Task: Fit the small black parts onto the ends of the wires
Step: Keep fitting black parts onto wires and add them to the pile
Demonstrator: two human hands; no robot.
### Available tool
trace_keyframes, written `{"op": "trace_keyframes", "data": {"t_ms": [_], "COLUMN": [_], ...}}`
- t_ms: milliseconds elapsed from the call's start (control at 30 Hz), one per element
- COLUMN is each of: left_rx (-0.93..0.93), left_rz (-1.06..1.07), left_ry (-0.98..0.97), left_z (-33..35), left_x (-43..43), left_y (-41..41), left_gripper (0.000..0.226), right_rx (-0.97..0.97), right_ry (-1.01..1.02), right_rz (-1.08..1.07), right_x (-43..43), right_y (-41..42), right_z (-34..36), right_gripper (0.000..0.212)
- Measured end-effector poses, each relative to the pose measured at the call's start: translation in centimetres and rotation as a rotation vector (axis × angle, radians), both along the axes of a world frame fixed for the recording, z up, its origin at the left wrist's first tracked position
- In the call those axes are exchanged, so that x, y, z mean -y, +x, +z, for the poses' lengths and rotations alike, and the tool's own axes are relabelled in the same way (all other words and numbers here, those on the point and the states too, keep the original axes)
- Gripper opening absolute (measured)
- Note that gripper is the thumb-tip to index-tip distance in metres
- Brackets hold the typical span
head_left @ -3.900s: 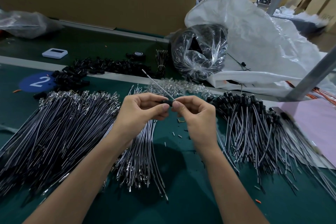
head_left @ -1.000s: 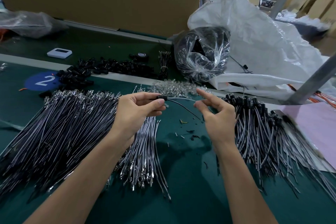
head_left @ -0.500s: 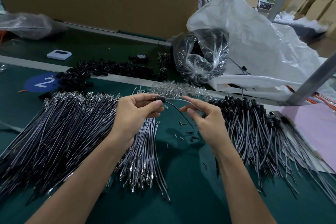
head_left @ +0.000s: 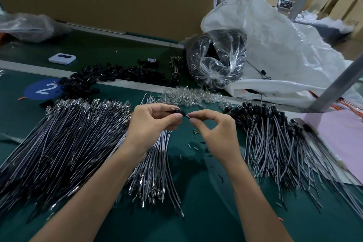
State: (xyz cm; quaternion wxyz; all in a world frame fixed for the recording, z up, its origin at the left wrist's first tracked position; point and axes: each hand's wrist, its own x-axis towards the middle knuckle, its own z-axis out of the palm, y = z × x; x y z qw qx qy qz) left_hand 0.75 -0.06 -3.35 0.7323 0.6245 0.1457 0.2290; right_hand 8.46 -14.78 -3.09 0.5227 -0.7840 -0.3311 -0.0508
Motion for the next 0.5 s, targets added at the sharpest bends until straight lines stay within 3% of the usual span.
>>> {"op": "trace_keyframes", "data": {"t_ms": [167,300,400,500], "left_rx": [-0.027,-0.042,-0.019,0.005], "left_rz": [-0.07,-0.11,-0.146,-0.16], "left_ry": [0.059,0.103,0.056,0.057], "left_z": [0.04,0.09,0.37,0.55], "left_x": [-0.16,-0.08,0.07,0.13], "left_y": [-0.2,-0.33,-0.34,-0.36], "left_gripper": [0.017,0.016,0.006,0.016], "right_rx": [0.111,0.063,0.082,0.128], "right_ry": [0.037,0.055,0.054,0.068], "right_rz": [-0.022,0.038,0.035,0.045], "right_x": [-0.17,-0.1,-0.11,-0.05], "right_y": [-0.19,-0.26,-0.11,-0.05], "right_z": [-0.23,-0.09,-0.09,0.03], "right_gripper": [0.018,0.036,0.034,0.027]}}
